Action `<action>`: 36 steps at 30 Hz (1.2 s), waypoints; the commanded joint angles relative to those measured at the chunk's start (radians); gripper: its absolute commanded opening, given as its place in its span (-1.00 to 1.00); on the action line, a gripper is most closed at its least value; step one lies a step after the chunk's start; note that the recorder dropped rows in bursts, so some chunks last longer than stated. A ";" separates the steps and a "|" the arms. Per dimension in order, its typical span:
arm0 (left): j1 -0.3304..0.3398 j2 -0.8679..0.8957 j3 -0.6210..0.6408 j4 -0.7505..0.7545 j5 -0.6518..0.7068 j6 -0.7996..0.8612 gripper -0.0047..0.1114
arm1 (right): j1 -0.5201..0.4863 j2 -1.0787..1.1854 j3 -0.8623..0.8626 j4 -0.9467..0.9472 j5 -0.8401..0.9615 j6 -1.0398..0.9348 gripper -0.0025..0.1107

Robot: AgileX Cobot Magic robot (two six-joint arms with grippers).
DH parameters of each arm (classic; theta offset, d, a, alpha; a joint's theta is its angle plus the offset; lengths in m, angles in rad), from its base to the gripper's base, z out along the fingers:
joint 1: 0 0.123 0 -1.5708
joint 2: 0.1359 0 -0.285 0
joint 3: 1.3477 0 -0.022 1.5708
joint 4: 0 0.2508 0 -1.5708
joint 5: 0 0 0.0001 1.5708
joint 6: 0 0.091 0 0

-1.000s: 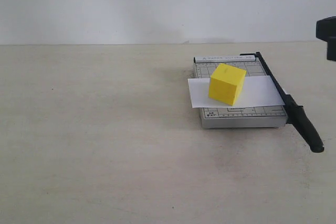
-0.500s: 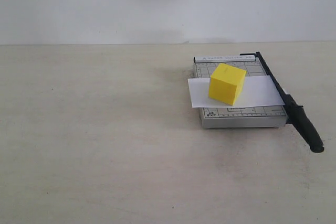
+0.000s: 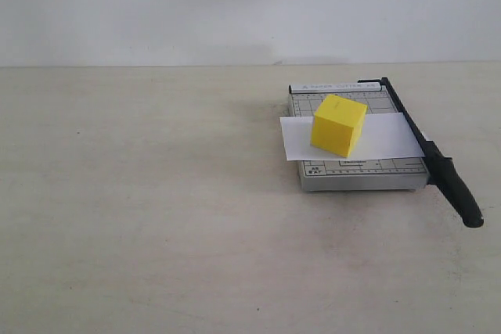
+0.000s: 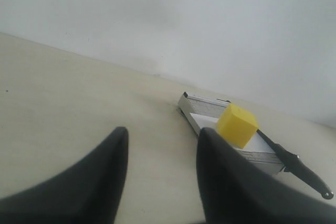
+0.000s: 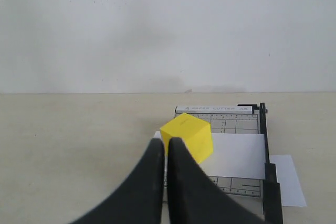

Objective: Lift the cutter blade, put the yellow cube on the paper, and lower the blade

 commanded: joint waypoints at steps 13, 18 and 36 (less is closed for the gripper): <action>0.253 -0.003 0.004 0.127 0.095 0.014 -0.25 | -0.005 -0.244 0.123 -0.452 -0.119 0.372 -0.91; 0.311 -0.003 0.004 0.251 0.221 0.061 -0.32 | -0.005 -0.265 0.174 -0.999 -0.118 0.954 -0.91; 0.308 -0.003 0.004 0.137 0.216 0.382 -0.84 | -0.005 -0.265 0.203 -1.153 -0.143 1.034 -0.91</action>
